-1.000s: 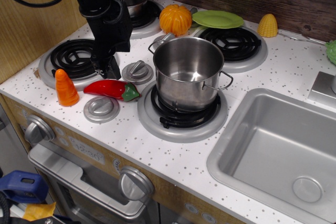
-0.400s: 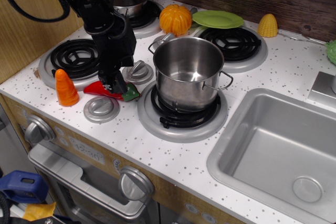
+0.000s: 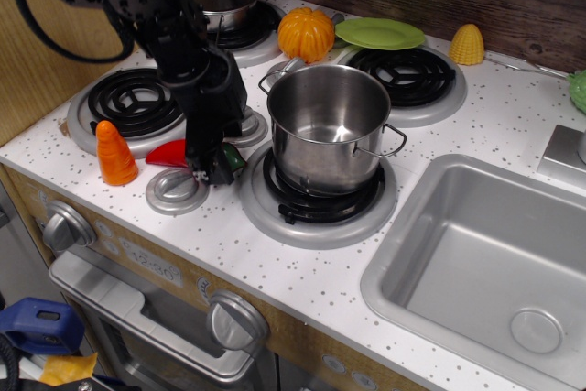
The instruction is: Put pepper in pot or pan
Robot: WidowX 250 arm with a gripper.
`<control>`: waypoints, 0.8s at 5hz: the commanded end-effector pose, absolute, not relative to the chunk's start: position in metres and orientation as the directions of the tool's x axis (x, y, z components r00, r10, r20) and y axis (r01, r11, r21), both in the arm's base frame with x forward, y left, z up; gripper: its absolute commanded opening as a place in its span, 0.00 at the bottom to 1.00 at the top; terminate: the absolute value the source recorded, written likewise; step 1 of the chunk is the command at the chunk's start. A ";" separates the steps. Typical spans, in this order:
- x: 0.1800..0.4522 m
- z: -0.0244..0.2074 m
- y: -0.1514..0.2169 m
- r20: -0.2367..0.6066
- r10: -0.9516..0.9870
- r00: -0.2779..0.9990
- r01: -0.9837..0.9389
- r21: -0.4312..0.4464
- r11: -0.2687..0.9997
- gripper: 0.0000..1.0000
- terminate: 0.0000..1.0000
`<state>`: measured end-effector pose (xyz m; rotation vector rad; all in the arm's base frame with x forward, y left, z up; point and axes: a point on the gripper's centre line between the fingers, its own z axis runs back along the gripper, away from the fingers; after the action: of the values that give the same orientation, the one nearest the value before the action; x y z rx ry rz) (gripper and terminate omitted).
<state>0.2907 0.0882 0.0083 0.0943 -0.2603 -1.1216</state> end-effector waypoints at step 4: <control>0.293 0.058 0.099 0.022 -0.906 0.423 0.877 0.240 0.415 0.00 0.00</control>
<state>0.2889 0.0936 0.0631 0.1827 -0.0812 -1.1254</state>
